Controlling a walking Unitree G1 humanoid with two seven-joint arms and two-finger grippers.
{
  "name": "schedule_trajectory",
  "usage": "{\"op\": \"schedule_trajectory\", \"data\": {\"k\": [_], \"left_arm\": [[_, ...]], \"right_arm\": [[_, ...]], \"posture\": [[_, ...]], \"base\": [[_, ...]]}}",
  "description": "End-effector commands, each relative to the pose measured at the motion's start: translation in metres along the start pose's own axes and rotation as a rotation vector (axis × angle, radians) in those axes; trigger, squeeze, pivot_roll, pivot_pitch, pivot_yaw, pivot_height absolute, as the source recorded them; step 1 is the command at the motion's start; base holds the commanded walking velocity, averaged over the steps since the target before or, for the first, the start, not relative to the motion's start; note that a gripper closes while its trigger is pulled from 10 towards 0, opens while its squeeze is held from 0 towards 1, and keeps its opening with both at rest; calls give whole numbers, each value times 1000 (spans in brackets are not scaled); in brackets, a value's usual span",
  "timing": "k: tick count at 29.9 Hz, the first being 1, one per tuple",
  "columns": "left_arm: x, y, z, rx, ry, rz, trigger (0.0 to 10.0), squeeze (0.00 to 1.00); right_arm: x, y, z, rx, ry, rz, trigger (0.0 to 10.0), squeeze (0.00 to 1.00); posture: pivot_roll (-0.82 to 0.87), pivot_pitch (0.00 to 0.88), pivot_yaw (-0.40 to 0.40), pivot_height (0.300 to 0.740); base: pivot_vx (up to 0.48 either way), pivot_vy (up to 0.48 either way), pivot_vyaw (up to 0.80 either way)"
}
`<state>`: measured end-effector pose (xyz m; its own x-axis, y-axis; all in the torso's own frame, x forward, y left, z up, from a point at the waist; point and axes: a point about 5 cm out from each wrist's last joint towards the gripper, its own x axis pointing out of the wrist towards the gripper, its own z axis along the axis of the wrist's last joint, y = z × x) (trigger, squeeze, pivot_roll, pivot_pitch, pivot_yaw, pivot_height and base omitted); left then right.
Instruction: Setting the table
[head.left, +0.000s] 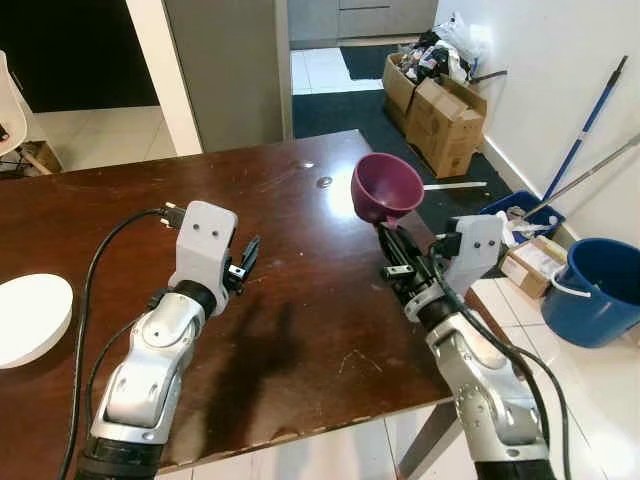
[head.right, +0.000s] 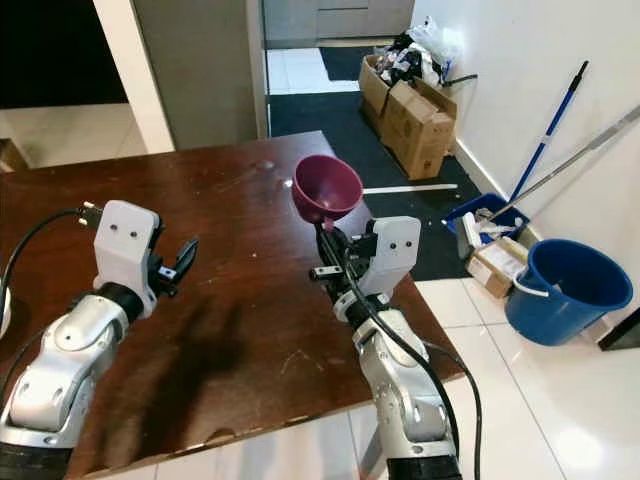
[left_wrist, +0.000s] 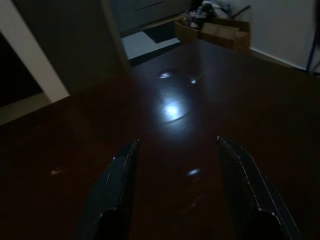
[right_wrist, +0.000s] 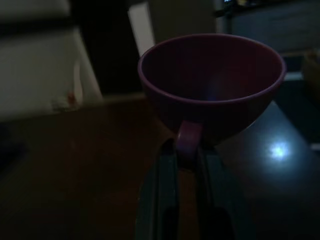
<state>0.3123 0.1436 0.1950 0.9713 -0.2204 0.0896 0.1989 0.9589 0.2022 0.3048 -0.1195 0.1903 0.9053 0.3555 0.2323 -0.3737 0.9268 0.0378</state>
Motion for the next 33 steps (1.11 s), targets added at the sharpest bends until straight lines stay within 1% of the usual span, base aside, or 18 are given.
{"op": "schedule_trajectory", "data": {"k": [1,3,8,14,22,33], "left_arm": [[0,-1,-3,2,9,4,10000,0],[0,-1,-4,3,10,2,10000,0],[0,-2,-6,6,15,0,10000,0],[0,-6,-7,6,18,-8,10000,0],[0,-5,-8,11,23,-10,10000,0],[1,-6,-7,11,23,-13,10000,0]], "right_arm": [[0,17,-5,-22,12,58,10000,0],[0,19,-5,6,8,58,10000,0],[1,20,-6,15,8,60,10000,0],[1,20,-6,13,5,58,10000,0],[0,22,-7,19,4,61,10000,0],[0,21,-6,18,-1,57,10000,0]], "posture": [[-58,0,106,740],[-58,0,106,740],[-56,0,107,740],[-53,0,109,740],[-52,0,112,740],[-56,0,114,740]], "base": [[0,0,756],[0,0,759],[0,0,760],[0,0,760],[0,0,756],[0,0,751]]}}
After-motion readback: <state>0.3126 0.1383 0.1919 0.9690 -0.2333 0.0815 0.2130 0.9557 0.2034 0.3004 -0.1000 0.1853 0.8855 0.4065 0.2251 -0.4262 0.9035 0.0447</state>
